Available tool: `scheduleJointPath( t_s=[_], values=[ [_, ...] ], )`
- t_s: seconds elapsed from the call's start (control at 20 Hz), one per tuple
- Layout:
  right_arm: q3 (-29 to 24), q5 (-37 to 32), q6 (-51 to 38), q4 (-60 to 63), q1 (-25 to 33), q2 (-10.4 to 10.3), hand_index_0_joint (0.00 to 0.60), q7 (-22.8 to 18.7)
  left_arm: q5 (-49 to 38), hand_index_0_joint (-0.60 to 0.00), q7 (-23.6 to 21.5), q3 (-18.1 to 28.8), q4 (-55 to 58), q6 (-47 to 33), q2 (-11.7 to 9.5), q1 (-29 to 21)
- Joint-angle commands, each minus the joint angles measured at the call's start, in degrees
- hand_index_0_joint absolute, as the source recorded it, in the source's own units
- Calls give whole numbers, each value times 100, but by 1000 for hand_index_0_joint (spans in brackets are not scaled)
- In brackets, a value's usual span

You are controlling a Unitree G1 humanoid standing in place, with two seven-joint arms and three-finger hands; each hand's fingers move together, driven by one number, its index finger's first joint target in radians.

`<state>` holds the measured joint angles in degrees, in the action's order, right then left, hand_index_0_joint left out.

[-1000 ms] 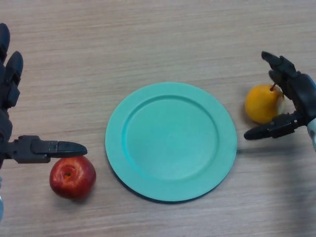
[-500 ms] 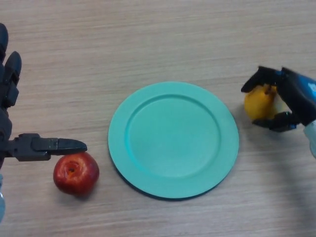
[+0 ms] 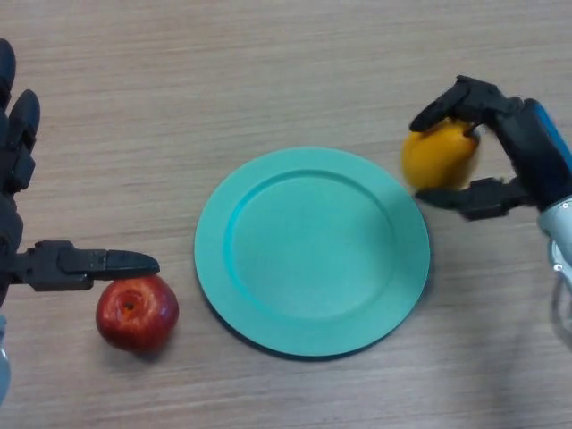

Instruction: Pick up the yellow pear and place it on the plate

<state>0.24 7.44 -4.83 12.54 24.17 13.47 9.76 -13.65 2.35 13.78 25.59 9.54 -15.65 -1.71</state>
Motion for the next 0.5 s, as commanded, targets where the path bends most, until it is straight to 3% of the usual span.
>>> scheduleJointPath(
  t_s=[0.05, 0.1, 0.2, 0.5],
  values=[
    [-104, -692, 99, -862, 94, 45, 600, -70, -105, 0, -43, 247, 380, -706, -182, -151],
    [31, -827, 370, -1124, -54, -118, 600, -99, -124, 0, -21, 261, 398, -654, -184, -152],
    [241, -865, 494, -1365, -216, -213, 600, -219, -170, 0, 22, 313, 457, -550, -208, -140],
    [1159, -759, 335, -1376, -662, -258, 600, -627, -162, 0, 35, 315, 541, -534, -160, -76]
  ],
)
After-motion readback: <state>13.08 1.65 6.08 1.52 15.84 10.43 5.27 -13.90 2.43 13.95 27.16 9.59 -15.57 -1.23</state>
